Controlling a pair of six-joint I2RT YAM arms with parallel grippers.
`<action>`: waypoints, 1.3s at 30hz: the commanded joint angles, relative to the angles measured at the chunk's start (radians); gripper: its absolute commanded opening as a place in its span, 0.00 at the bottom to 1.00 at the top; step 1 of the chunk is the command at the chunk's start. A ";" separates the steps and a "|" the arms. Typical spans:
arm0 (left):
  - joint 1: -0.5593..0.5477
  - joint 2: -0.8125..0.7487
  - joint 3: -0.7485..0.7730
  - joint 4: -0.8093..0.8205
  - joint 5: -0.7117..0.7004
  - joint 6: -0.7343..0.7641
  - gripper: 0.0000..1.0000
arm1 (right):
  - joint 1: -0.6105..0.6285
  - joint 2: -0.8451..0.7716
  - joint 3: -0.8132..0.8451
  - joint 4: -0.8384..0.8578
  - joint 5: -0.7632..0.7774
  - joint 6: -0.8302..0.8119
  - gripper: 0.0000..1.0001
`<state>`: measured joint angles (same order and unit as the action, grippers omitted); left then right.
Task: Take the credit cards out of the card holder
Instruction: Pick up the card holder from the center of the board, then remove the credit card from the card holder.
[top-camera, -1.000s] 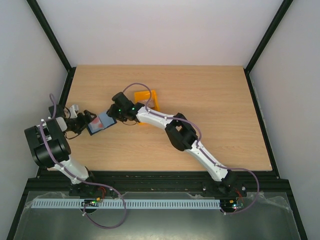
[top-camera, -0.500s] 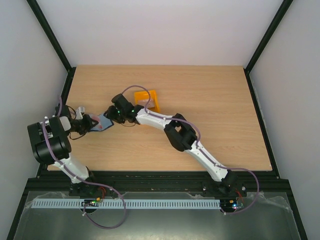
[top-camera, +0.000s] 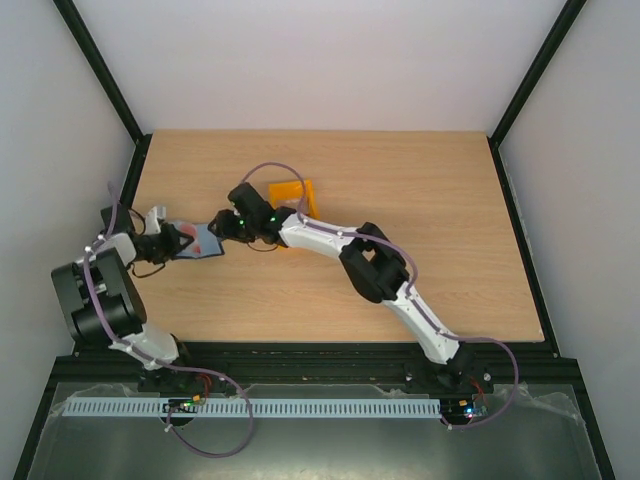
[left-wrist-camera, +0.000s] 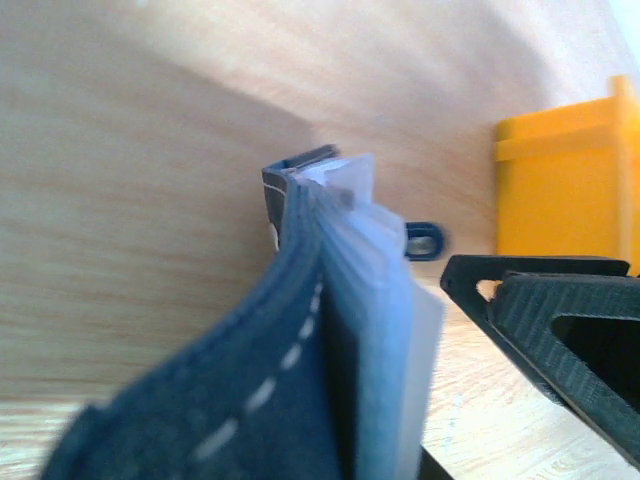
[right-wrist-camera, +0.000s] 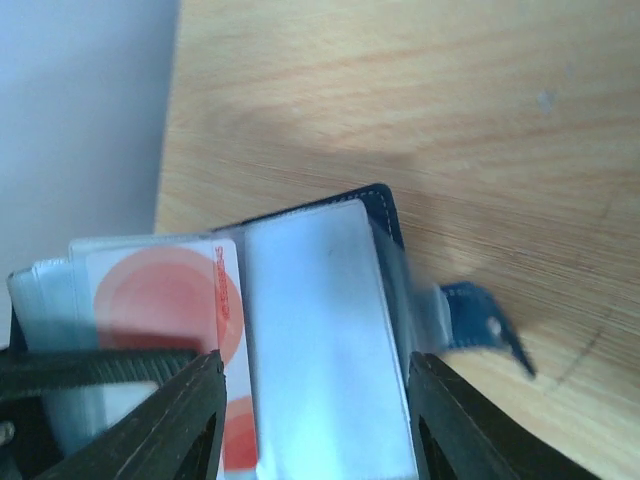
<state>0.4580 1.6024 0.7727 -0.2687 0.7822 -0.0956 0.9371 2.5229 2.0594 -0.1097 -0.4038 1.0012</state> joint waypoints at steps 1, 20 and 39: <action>-0.001 -0.148 0.085 -0.092 0.085 0.149 0.02 | -0.024 -0.227 -0.078 0.035 -0.009 -0.216 0.51; -0.338 -0.408 0.647 -0.658 0.525 0.469 0.02 | -0.168 -0.920 -0.777 0.618 -0.419 -0.491 0.80; -0.417 -0.446 0.589 -0.526 0.520 0.277 0.26 | -0.173 -1.003 -0.818 0.675 -0.518 -0.438 0.02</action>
<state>0.0441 1.1835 1.4124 -0.8059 1.2926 0.2150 0.7658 1.5841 1.2228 0.5953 -0.9184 0.6136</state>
